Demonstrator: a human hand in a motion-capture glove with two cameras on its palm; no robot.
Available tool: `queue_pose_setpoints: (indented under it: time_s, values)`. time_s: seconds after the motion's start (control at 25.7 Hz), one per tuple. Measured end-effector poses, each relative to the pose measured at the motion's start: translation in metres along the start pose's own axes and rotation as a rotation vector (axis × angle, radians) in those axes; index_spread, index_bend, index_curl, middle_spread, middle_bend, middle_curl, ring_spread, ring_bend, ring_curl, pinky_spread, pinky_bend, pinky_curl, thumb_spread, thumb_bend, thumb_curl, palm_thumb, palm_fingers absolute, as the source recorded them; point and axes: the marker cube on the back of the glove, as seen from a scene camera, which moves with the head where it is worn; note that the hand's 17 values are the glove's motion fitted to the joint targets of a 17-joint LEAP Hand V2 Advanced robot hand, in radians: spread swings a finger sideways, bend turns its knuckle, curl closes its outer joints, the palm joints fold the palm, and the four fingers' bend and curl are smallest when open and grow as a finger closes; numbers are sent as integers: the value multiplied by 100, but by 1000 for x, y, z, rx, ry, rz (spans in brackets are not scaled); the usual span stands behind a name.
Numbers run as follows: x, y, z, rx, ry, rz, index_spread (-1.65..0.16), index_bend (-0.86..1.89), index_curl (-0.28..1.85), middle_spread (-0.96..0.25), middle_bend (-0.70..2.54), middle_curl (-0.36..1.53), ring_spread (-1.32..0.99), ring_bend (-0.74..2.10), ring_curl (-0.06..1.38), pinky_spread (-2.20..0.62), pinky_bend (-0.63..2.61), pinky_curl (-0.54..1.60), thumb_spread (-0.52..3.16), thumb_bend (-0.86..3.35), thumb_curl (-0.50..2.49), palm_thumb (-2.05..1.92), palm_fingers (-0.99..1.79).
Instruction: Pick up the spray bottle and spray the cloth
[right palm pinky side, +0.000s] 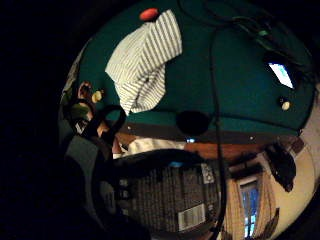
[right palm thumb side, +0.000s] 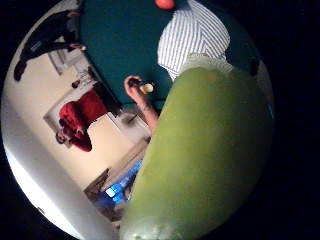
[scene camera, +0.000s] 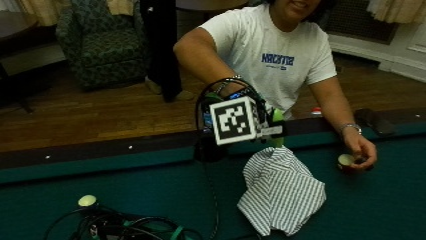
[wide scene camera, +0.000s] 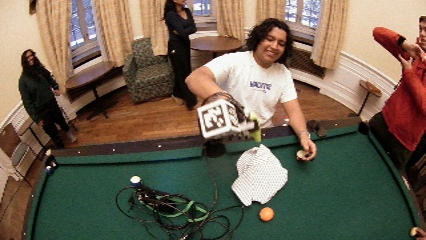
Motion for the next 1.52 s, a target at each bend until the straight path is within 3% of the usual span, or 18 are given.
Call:
queue_pose_setpoints:
  time_s: [0.31, 0.51, 0.85, 1.17, 1.52]
  values:
    - [27, -83, 73, -96, 267, 187, -27, 36, 57, -21, 73, 57, -21, 82, 49, -30, 47, 41, 43, -3, 76, 96, 138]
    - [42, -103, 99, -182, 325, 258, -26, 35, 58, -21, 72, 57, -21, 82, 49, -30, 47, 41, 43, -2, 77, 96, 138]
    - [45, -110, 109, -200, 336, 267, -26, 34, 59, -21, 72, 57, -21, 82, 49, -30, 46, 41, 43, -3, 78, 96, 138]
    - [-10, -66, 61, -63, 191, 44, -26, 34, 60, -21, 72, 58, -21, 82, 49, -30, 46, 41, 43, -3, 80, 96, 138]
    - [-82, 23, -6, 150, -86, -431, -26, 33, 61, -21, 72, 58, -21, 82, 49, -30, 46, 41, 44, -3, 81, 96, 138]
